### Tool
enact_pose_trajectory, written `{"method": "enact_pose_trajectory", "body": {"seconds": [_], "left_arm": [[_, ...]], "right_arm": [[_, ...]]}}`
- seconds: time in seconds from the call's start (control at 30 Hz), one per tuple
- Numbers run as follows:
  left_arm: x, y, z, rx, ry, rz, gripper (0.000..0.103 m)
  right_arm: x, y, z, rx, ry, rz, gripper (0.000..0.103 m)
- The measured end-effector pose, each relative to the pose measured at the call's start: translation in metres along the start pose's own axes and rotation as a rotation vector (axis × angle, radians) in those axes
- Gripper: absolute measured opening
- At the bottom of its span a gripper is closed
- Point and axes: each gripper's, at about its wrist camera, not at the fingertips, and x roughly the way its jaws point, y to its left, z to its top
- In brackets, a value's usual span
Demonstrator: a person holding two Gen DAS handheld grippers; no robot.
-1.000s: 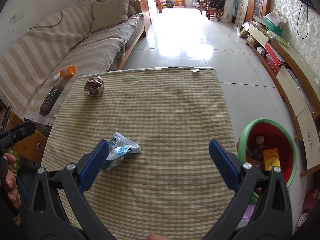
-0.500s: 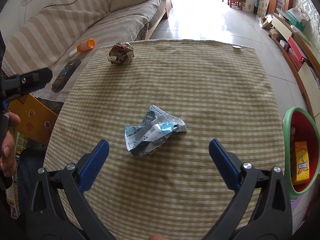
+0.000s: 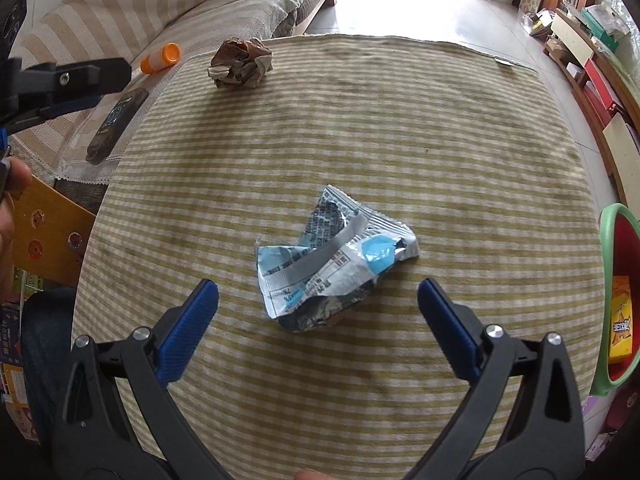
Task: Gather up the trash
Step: 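Move both tools back over the table toward the last wrappers, then grasp the crumpled brown paper with the left tool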
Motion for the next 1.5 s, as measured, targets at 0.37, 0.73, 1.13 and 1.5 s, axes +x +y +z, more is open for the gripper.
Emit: {"method": "enact_pose_trajectory", "body": {"seconds": [0.37,0.73,1.13,1.5], "left_arm": [[0.066,-0.001,0.058,0.136,0.115,-0.023,0.095],[0.131,0.005,0.085,0.235,0.271,0.003,0.094],[0.15,0.015,0.082,0.119,0.276,-0.008,0.073],[0.142,0.021,0.074,0.071,0.234,0.029,0.053]], "right_arm": [[0.014,-0.006,0.003,-0.021,0.008,-0.045,0.098],[0.019,0.003,0.005,-0.141,0.034,-0.077,0.078],[0.02,-0.006,0.004,-0.141,0.055,-0.06,0.054],[0.018,-0.011,0.003,-0.147,0.051,-0.08,0.039]]}}
